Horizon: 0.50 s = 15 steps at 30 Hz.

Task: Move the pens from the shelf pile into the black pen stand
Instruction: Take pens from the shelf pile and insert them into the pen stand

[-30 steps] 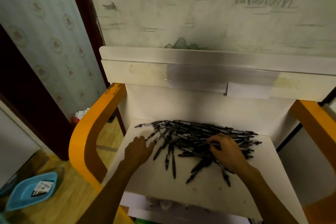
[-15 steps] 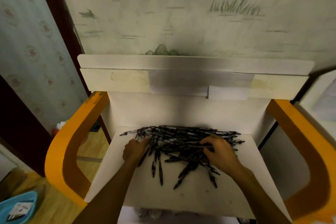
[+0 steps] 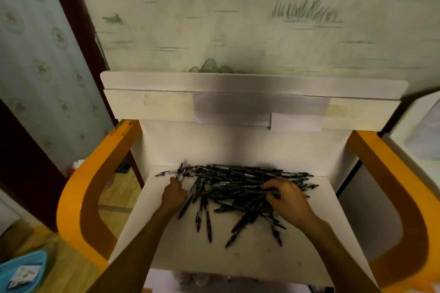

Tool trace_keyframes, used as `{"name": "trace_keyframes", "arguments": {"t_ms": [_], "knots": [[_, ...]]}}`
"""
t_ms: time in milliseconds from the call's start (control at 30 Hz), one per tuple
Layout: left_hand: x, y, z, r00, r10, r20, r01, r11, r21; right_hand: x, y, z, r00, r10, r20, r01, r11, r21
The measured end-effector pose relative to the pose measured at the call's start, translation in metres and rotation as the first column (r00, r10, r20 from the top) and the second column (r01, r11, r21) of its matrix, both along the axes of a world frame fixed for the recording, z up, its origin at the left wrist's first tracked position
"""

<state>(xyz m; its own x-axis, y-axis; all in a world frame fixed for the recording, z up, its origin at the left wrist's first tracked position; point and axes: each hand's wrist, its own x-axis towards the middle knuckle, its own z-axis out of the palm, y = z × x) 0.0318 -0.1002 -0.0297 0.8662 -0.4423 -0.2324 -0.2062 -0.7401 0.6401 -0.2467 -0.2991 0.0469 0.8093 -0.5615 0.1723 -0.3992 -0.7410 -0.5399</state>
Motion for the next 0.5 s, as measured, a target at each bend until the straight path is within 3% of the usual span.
{"name": "trace_keyframes", "arguments": {"t_ms": [133,267,500], "knots": [[0.001,0.005,-0.005,0.989,-0.092,0.113,0.096,0.995,-0.023,0.004,0.003,0.002,1.0,0.023,-0.008,-0.023,1.0,-0.009],[0.001,0.009,-0.008,0.985,-0.123,0.124,0.126,0.992,-0.018,0.005,0.004,0.002,1.0,0.03,-0.008,-0.03,0.999,-0.022],[0.005,0.014,-0.001,0.966,-0.235,0.111,0.21,0.956,0.203,0.001,0.006,-0.001,0.999,0.036,-0.013,-0.036,0.998,-0.041]]}}
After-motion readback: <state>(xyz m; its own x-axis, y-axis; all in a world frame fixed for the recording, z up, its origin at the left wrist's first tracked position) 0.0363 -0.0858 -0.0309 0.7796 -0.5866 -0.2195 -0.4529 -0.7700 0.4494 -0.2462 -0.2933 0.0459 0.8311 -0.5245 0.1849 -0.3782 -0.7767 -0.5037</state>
